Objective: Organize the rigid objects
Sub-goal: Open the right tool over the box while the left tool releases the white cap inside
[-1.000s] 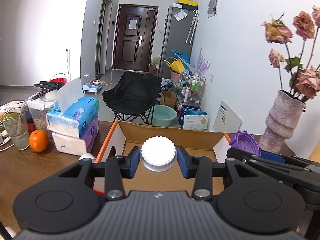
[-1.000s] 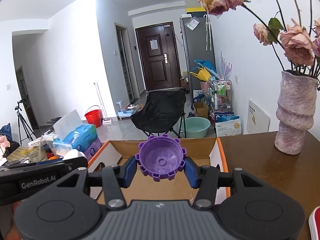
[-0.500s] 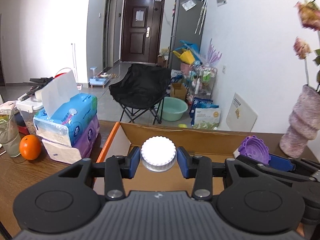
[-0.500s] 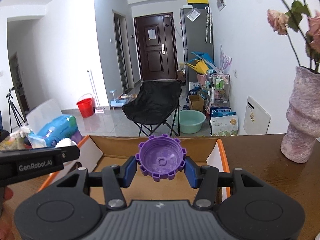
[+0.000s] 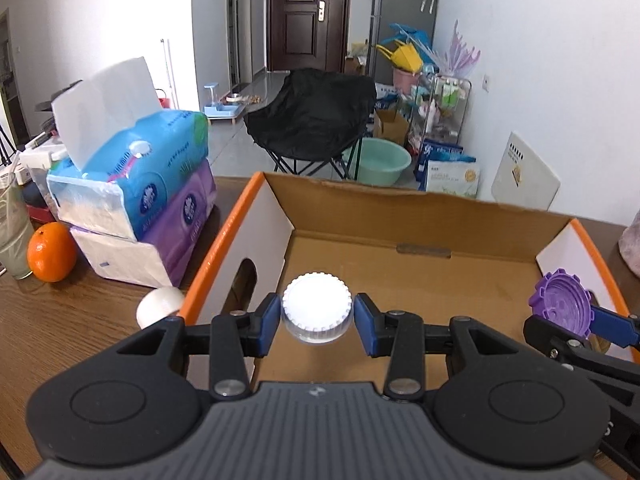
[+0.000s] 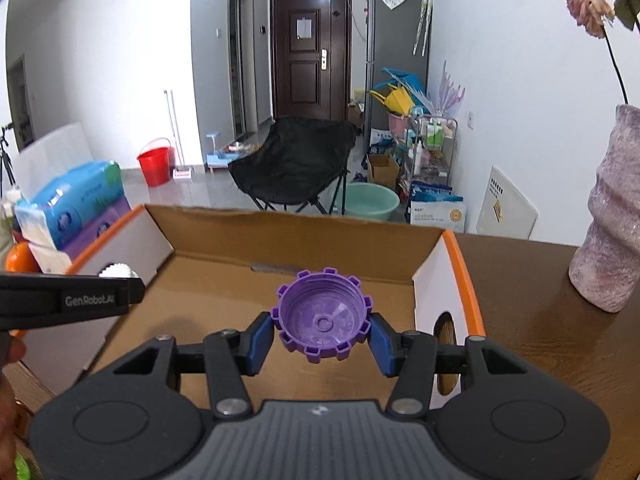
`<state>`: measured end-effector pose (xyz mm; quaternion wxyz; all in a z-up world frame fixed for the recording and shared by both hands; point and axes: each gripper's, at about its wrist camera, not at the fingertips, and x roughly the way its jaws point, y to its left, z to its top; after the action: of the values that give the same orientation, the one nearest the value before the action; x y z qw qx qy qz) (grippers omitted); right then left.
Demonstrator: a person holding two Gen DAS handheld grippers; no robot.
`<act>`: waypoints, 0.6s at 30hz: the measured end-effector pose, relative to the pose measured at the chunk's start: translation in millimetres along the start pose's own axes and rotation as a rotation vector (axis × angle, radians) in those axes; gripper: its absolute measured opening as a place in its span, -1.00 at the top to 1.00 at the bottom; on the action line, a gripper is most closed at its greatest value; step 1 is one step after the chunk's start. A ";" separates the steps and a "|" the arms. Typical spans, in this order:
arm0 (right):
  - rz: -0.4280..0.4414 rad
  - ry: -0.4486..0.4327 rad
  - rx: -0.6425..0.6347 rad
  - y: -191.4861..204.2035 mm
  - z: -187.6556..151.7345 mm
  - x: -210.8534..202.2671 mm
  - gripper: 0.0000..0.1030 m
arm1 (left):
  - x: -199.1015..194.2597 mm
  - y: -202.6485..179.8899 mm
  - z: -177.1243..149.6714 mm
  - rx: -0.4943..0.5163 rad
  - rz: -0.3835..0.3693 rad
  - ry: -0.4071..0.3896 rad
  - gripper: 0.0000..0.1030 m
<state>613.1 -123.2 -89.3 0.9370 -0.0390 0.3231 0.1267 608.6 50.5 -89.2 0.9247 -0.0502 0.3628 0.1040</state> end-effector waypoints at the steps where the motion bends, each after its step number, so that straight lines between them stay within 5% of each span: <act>1: -0.006 0.007 -0.001 -0.5 -1.5 2.9 0.02 | 1.0 -1.3 -0.8 0.005 0.001 0.005 0.19; 4: -0.018 0.023 0.007 -2.6 -3.4 7.2 -0.02 | 0.7 -2.8 -1.7 0.007 -0.004 0.011 0.04; 6: -0.026 0.027 0.019 -5.2 -3.2 6.8 -0.63 | -2.2 -2.6 -1.5 0.006 -0.001 0.002 -0.22; 8: -0.047 0.006 0.037 -9.3 -2.9 3.7 -0.94 | -7.4 -2.9 -0.7 0.003 0.004 -0.015 -0.59; 11: -0.048 -0.012 0.065 -16.7 -2.1 -1.1 -0.95 | -16.1 -3.5 1.1 -0.006 0.006 -0.040 -0.96; 18: -0.048 -0.010 0.083 -26.3 -4.6 -2.2 -0.99 | -24.5 -6.4 3.7 -0.004 -0.001 -0.061 -1.00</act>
<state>615.6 -149.8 -91.8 0.9422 -0.0071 0.3226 0.0906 595.0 41.0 -69.6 0.9352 -0.0489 0.3344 0.1059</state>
